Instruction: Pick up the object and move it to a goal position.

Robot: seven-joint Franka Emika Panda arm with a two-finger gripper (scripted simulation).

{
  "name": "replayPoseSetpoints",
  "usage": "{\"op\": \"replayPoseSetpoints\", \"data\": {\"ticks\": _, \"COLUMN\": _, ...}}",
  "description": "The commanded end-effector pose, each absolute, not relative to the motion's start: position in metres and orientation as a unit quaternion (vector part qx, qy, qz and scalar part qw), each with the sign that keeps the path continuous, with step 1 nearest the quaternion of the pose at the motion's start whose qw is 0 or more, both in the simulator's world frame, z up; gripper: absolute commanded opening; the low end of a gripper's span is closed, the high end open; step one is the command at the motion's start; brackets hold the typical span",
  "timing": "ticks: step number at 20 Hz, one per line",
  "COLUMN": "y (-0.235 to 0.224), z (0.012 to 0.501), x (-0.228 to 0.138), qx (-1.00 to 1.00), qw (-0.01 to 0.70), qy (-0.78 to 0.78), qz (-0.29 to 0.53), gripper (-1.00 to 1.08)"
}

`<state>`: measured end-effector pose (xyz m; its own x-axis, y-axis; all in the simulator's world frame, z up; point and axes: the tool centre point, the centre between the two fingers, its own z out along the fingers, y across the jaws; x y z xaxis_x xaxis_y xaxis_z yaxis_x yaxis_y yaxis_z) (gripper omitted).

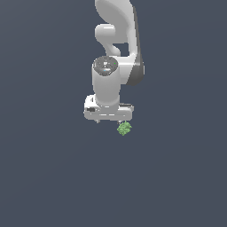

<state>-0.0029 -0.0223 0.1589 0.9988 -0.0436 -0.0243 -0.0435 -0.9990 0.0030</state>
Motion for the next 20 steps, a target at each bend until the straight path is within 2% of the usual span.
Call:
{"op": "replayPoseSetpoints", "data": {"ticks": 1, "y": -0.022, "z": 0.159, "x": -0.003, "qx": 1.000, "qw": 0.001, "qy": -0.022, "qz": -0.012, "gripper": 1.00}}
{"op": "replayPoseSetpoints", "data": {"ticks": 9, "y": -0.048, "z": 0.162, "x": -0.001, "qx": 0.998, "qw": 0.001, "qy": -0.059, "qz": -0.015, "gripper": 1.00}}
{"op": "replayPoseSetpoints", "data": {"ticks": 20, "y": -0.045, "z": 0.160, "x": -0.002, "qx": 0.998, "qw": 0.001, "qy": -0.065, "qz": -0.015, "gripper": 1.00}}
